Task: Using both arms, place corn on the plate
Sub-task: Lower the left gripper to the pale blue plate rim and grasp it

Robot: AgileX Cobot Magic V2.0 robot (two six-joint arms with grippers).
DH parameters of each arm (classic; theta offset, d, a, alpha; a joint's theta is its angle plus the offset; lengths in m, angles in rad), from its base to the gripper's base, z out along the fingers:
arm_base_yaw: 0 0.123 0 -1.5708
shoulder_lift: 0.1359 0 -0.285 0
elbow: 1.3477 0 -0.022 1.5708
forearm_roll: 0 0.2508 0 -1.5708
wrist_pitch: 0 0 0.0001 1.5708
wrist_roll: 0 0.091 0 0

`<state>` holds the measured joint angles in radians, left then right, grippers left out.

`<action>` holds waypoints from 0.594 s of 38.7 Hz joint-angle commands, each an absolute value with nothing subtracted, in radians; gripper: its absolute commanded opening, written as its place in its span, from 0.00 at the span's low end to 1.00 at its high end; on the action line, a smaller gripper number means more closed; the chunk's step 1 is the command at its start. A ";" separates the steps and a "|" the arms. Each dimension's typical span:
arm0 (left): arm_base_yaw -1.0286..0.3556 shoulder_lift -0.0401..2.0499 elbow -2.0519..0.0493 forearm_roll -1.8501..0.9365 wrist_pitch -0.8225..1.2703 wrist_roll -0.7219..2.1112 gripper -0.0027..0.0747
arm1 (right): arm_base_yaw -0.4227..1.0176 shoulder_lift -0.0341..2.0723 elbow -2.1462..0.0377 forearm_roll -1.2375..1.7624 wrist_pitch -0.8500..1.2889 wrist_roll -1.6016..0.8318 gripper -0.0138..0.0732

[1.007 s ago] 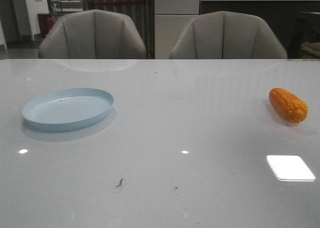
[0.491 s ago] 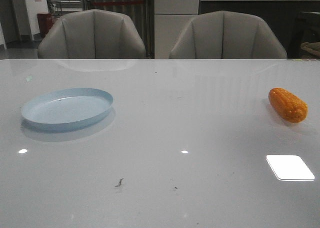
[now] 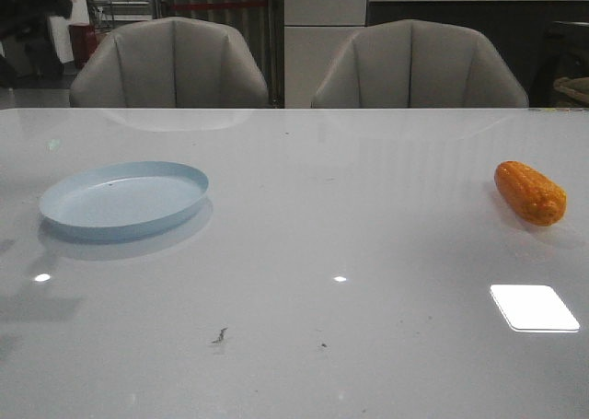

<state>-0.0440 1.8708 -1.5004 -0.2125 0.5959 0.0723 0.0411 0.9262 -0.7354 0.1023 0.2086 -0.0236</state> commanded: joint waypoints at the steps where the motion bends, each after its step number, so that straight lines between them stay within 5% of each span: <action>1: -0.041 1.886 -1.556 -0.219 0.553 0.064 0.55 | 0.035 0.918 -0.771 0.095 0.120 -0.025 0.67; 19: -0.041 2.072 -1.556 -0.246 0.580 0.064 0.55 | 0.035 0.918 -0.771 0.095 0.120 -0.025 0.67; 23: -0.041 2.078 -1.556 -0.248 0.582 0.064 0.40 | 0.035 0.918 -0.771 0.095 0.120 -0.025 0.67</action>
